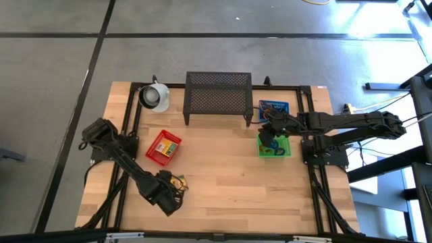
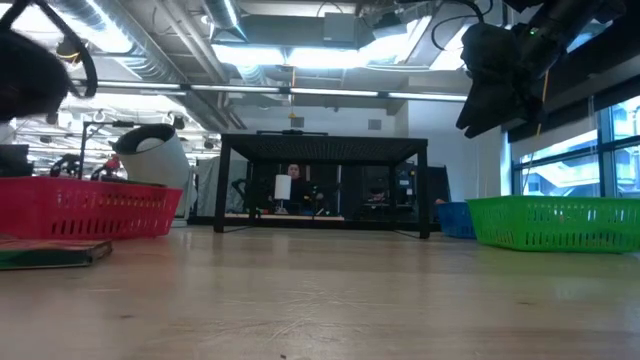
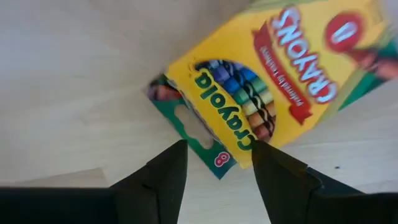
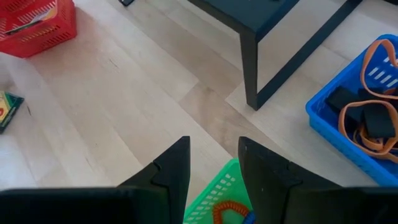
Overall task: Pick & Place Office Desk Supplies
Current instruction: Put the yellow crayon box into the red bin
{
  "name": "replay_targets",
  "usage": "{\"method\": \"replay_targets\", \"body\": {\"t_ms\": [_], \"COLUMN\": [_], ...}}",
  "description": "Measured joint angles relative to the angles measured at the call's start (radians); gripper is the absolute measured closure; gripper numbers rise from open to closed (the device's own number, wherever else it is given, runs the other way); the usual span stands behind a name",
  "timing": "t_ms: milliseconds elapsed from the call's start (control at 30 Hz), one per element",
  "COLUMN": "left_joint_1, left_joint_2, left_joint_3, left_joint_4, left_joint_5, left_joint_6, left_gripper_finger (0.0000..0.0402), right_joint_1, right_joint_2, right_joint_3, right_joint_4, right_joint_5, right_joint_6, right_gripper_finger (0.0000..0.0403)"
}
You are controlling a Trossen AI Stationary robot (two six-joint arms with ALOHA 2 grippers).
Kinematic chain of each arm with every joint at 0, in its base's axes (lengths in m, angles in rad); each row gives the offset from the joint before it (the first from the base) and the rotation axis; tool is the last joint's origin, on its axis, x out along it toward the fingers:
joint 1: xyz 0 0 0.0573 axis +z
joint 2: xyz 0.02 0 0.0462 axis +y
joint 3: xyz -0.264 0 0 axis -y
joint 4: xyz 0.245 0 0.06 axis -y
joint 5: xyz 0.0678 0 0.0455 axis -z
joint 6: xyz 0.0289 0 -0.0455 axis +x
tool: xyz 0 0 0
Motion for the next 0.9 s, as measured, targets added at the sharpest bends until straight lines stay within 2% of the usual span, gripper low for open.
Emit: {"method": "replay_targets", "body": {"t_ms": [167, 367, 633, 767, 900], "left_joint_1": [-0.004, -0.035, -0.024, -0.009, 0.013], "left_joint_2": [-0.03, -0.018, 0.01, 0.021, 0.023], "left_joint_3": [0.026, 0.024, -0.019, -0.025, -0.025], "left_joint_4": [-0.073, -0.071, -0.04, -0.033, 0.035], "left_joint_5": [-0.005, 0.022, 0.031, 0.031, -0.056], "left_joint_6": [-0.001, -0.051, -0.055, -0.046, -0.009], "left_gripper_finger": [0.022, 0.022, 0.0221, 0.0238, 0.0266], "right_joint_1": [0.0, 0.0, 0.0, 0.0, 0.0], "right_joint_2": [0.0, 0.0, 0.0, 0.0, 0.0], "right_joint_3": [0.0, 0.0, 0.0, 0.0, 0.0], "right_joint_4": [0.007, 0.007, 0.007, 0.007, 0.01], "right_joint_5": [0.0, -0.011, -0.011, -0.011, -0.01], "right_joint_6": [0.0, 0.004, 0.005, 0.007, 0.008], "right_gripper_finger": [0.0266, 0.0266, 0.0266, 0.0266, 0.0266]}}
